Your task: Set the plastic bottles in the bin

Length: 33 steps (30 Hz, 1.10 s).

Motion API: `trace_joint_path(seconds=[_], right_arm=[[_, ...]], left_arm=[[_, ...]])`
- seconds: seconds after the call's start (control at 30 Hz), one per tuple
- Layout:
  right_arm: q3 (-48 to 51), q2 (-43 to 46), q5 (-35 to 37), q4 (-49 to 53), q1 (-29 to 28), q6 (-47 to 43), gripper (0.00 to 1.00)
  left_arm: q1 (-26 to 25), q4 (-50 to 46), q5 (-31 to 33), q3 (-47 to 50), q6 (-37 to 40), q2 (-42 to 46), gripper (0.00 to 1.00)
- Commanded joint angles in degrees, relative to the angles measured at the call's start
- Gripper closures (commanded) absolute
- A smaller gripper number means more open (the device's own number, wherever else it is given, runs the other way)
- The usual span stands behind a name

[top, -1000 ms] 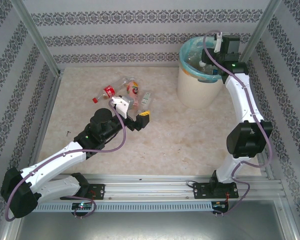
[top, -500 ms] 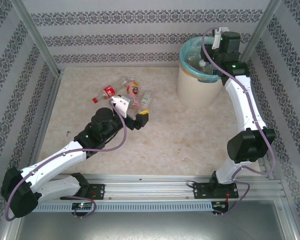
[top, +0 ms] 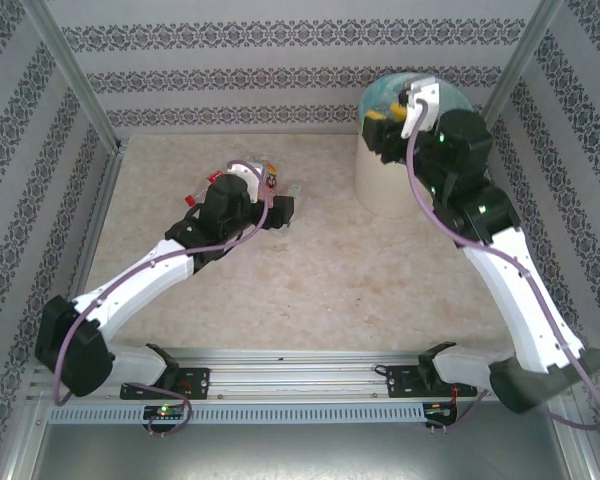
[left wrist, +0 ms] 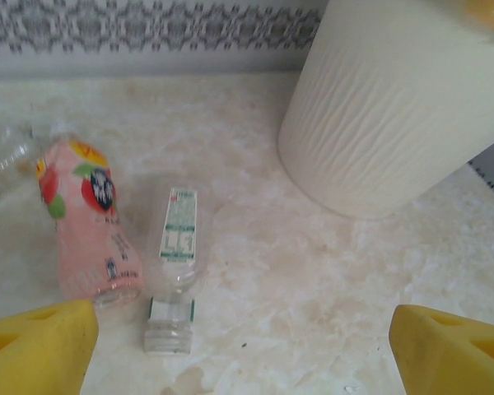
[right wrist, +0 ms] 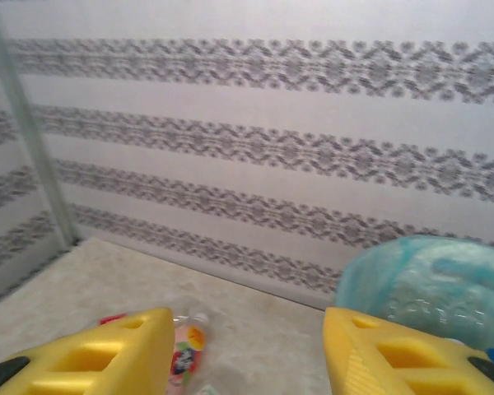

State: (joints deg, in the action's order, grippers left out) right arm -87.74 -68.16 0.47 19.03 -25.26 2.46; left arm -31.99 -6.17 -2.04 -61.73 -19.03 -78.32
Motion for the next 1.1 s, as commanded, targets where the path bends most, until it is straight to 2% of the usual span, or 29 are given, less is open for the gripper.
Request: trace_joint_path(seconds=[0.0,0.2,0.3,0.5,0.93,1.0,1.07], right_arm=[[7.71,3.18,1.53,-2.89,-4.71,0.01,0.48],[18.64,9.4,8.25,-5.76,-12.18,0.06,0.49],[19.69,10.49,9.64,-5.68,-13.35,0.85,0.49],[19.59,11.14,11.04,-5.84,-14.02,-0.16,0.48],[20.17,11.23,12.89,-6.03,-13.94,-2.06,0.47],[19.98,10.98,12.82,-6.13,-14.03,-2.11,0.47],[19.59,10.59,12.65,-6.06,-14.02,-2.29,0.47]], left_arm=[[1.29,-7.24,-5.3,-3.7,-4.2,-4.35,0.09],[3.78,-13.34,-6.89,-10.58,-3.61,-15.09,0.13],[4.98,-14.21,-8.64,-14.32,-3.44,-20.71,0.15],[5.17,-18.94,-9.81,-23.65,-0.86,-31.42,0.28],[5.04,-16.85,-8.07,-17.61,-1.16,-34.68,0.29],[5.05,-16.7,-9.06,-17.79,-0.68,-35.52,0.34],[4.93,-16.39,-9.21,-17.94,-0.38,-36.1,0.36]])
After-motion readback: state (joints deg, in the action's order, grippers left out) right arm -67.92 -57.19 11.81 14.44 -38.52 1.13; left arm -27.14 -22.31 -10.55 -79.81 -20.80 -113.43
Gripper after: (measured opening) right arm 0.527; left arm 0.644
